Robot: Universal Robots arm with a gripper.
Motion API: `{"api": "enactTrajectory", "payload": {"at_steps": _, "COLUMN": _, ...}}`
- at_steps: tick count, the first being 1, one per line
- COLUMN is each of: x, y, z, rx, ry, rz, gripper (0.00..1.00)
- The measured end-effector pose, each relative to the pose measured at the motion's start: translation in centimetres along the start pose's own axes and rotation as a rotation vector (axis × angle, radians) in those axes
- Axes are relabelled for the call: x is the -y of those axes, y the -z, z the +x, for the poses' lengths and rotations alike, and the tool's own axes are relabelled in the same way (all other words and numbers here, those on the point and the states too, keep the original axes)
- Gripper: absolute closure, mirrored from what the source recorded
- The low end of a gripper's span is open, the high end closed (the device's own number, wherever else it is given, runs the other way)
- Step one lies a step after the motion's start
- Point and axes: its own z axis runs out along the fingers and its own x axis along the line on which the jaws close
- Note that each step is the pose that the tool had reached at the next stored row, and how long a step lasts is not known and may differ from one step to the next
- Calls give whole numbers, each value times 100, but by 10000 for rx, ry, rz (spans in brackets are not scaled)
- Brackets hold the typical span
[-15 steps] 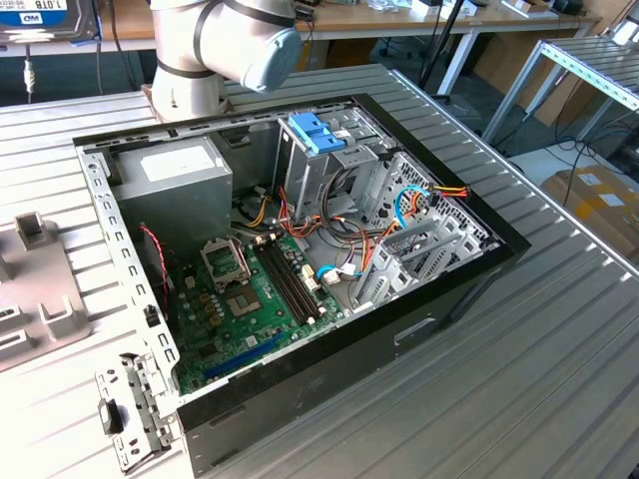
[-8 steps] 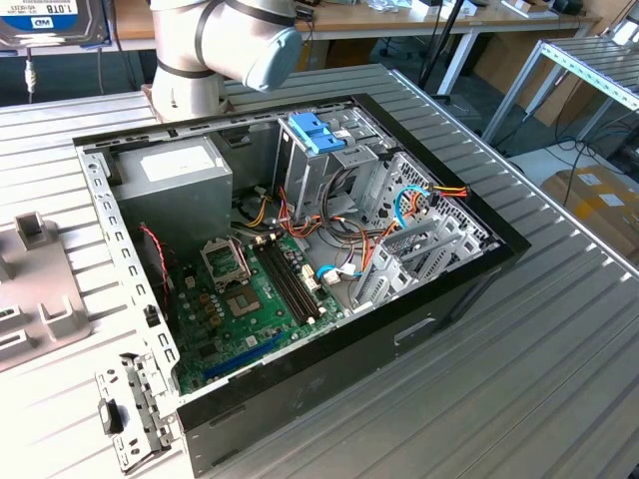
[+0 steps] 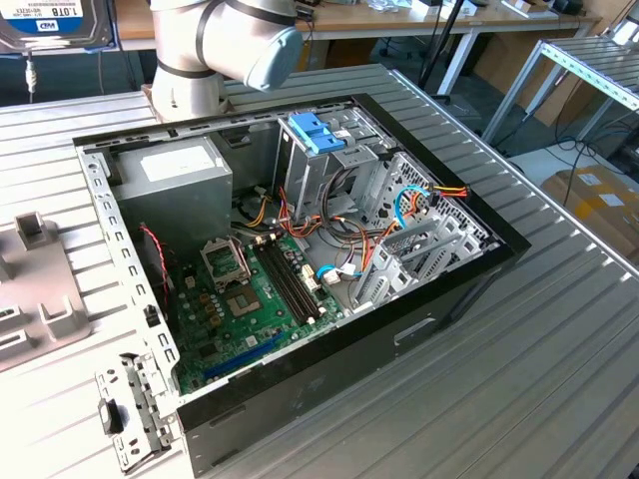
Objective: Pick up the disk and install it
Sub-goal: 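Pick up the disk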
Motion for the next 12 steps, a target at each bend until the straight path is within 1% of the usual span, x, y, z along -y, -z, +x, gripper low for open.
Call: {"api": "enactTrajectory", "payload": {"at_steps": 12, "x": 21, "y": 2, "z": 58, "rx": -1, "ry": -1, "rz": 0, "gripper": 63}}
